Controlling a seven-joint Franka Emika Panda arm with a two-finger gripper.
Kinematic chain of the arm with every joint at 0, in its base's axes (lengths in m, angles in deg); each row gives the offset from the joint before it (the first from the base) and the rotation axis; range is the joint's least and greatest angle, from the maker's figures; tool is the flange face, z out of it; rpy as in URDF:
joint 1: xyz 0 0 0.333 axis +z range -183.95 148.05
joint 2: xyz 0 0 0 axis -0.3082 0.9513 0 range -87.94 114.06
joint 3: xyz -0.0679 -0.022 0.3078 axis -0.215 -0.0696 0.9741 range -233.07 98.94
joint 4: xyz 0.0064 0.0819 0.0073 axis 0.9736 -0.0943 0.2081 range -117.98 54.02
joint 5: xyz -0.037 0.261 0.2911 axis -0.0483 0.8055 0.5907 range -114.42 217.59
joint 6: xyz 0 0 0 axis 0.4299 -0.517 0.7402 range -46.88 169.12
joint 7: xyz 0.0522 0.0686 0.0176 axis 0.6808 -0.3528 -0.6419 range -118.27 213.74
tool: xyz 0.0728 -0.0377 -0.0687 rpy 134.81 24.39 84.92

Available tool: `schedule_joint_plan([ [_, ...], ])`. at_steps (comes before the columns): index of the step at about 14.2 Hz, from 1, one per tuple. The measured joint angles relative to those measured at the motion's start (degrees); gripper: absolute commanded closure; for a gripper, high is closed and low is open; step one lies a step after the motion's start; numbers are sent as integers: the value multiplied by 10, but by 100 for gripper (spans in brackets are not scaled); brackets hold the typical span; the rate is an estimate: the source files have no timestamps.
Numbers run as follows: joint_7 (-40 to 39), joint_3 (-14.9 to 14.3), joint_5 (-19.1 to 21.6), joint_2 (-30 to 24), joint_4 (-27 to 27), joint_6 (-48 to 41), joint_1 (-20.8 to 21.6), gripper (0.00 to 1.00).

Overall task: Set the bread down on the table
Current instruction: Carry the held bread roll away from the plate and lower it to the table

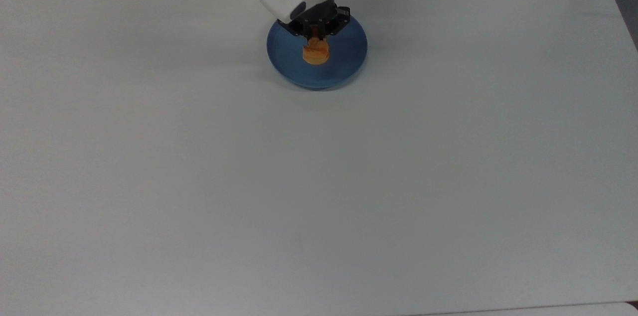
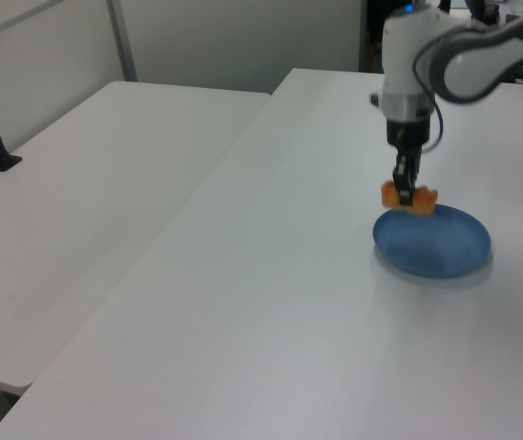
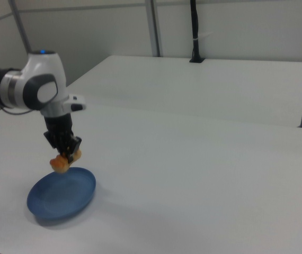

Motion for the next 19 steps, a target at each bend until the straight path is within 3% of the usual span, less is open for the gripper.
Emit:
schedule_joint_plan([
  [5,-17,-73,0,-3,122,-104,-2,80],
  [7,-53,-123,0,7,170,-119,-5,80],
  [13,-170,-239,0,97,275,-120,-11,79],
  [15,-194,-259,0,151,314,-120,-27,79],
  [19,-203,-262,0,257,365,-44,-66,76],
])
